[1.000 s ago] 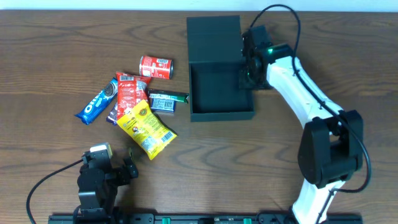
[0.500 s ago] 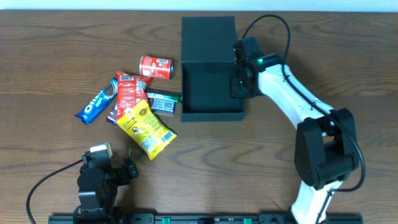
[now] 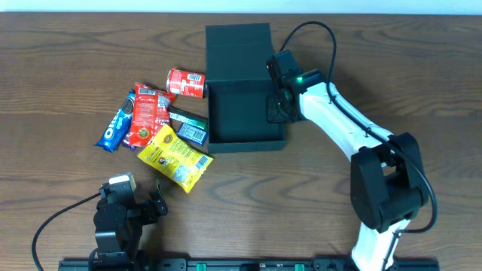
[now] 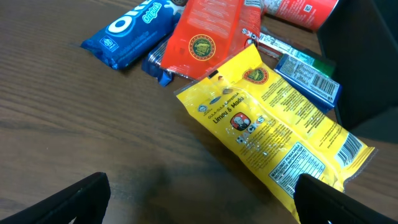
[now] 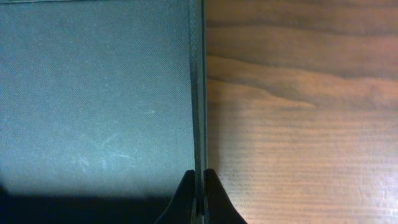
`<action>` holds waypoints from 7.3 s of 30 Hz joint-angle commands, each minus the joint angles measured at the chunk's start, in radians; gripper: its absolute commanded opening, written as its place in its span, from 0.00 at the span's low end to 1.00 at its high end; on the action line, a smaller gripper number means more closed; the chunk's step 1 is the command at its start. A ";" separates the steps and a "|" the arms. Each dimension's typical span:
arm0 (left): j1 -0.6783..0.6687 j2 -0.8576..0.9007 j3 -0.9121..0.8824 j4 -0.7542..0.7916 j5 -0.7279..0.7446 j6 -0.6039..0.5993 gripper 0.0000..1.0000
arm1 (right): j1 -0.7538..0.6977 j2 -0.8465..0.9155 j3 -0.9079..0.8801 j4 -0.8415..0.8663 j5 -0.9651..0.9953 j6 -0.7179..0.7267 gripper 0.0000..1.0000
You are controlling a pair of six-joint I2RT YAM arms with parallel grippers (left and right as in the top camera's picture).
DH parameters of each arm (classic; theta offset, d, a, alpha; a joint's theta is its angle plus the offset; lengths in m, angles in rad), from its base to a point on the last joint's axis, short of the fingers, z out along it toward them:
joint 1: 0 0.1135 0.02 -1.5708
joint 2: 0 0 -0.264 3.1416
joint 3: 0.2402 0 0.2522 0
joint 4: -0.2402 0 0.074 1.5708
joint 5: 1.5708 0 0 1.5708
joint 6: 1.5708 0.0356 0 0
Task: Pack container
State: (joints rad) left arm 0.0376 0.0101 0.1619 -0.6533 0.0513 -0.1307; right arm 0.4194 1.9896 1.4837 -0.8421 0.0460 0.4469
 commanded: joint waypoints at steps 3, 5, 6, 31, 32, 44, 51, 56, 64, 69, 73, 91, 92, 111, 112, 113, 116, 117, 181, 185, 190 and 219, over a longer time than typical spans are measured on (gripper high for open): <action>0.001 -0.006 -0.005 -0.008 -0.010 -0.001 0.96 | -0.061 0.022 -0.008 -0.061 0.013 0.139 0.01; 0.001 -0.006 -0.005 -0.008 -0.010 -0.001 0.96 | -0.067 0.022 -0.008 -0.068 0.013 0.143 0.01; 0.001 -0.006 -0.005 -0.008 -0.010 -0.001 0.95 | -0.066 0.022 -0.008 -0.066 0.013 0.139 0.01; 0.001 -0.006 -0.005 -0.008 -0.010 -0.001 0.95 | -0.077 0.022 -0.008 -0.037 0.024 -0.140 0.01; 0.001 -0.006 -0.005 -0.008 -0.010 -0.001 0.96 | -0.077 0.022 -0.008 -0.037 0.025 -0.132 0.01; 0.001 -0.006 -0.005 -0.008 -0.010 -0.001 0.95 | -0.077 0.022 -0.008 -0.040 0.025 -0.051 0.01; 0.001 -0.006 -0.005 -0.008 -0.010 0.000 0.95 | -0.077 0.022 -0.008 -0.041 0.025 -0.029 0.01; 0.001 -0.006 -0.005 -0.008 -0.010 -0.001 0.96 | -0.077 0.022 -0.008 -0.040 0.025 -0.029 0.01; 0.001 -0.006 -0.005 -0.008 -0.010 0.000 0.95 | -0.080 0.007 0.021 -0.072 0.029 -0.089 0.99; 0.001 -0.006 -0.005 -0.008 -0.010 -0.001 0.96 | -0.080 -0.099 0.188 -0.138 0.045 -0.150 0.99; 0.001 -0.006 -0.005 -0.008 -0.010 -0.001 0.96 | -0.094 -0.214 0.276 -0.061 0.077 -0.261 0.99; 0.001 -0.006 -0.005 -0.008 -0.011 0.000 0.96 | -0.164 -0.303 0.280 0.114 0.077 -0.332 0.99; 0.001 -0.006 -0.005 -0.008 -0.011 0.000 0.95 | -0.164 -0.303 0.280 0.113 0.077 -0.333 0.99; 0.002 0.060 0.035 0.500 0.066 -0.197 0.96 | -0.164 -0.294 0.280 0.051 -0.309 -0.548 0.99; 0.002 0.104 0.063 0.489 0.068 -0.162 0.95 | -0.164 -0.291 0.280 0.029 -0.337 -0.578 0.99; 0.002 0.163 0.098 0.479 0.069 -0.122 0.95 | -0.164 -0.289 0.280 0.004 -0.342 -0.587 0.99; 0.002 0.377 0.234 0.455 0.069 0.006 0.95 | -0.164 -0.288 0.280 -0.072 -0.343 -0.622 0.99; 0.002 0.442 0.280 0.442 0.069 0.042 0.95 | -0.164 -0.291 0.280 -0.095 -0.343 -0.631 0.99; -0.110 1.739 0.870 0.395 -0.220 0.197 0.05 | -0.233 -0.563 0.098 -0.249 -0.350 -0.791 0.99; -0.110 1.669 0.904 0.379 -0.221 0.194 0.05 | -0.233 -0.563 0.098 -0.246 -0.350 -0.791 0.99; -0.110 1.538 0.939 0.377 -0.303 0.178 0.05 | -0.233 -0.563 0.098 -0.241 -0.350 -0.791 0.99; -0.089 1.715 0.987 0.109 -0.044 0.215 0.96 | -0.233 -0.563 0.098 -0.187 -0.350 -0.791 0.99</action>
State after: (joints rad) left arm -0.0513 1.6825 1.1542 -0.5449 -0.0811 0.0181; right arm 0.1936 1.4368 1.5757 -1.0241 -0.2962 -0.3511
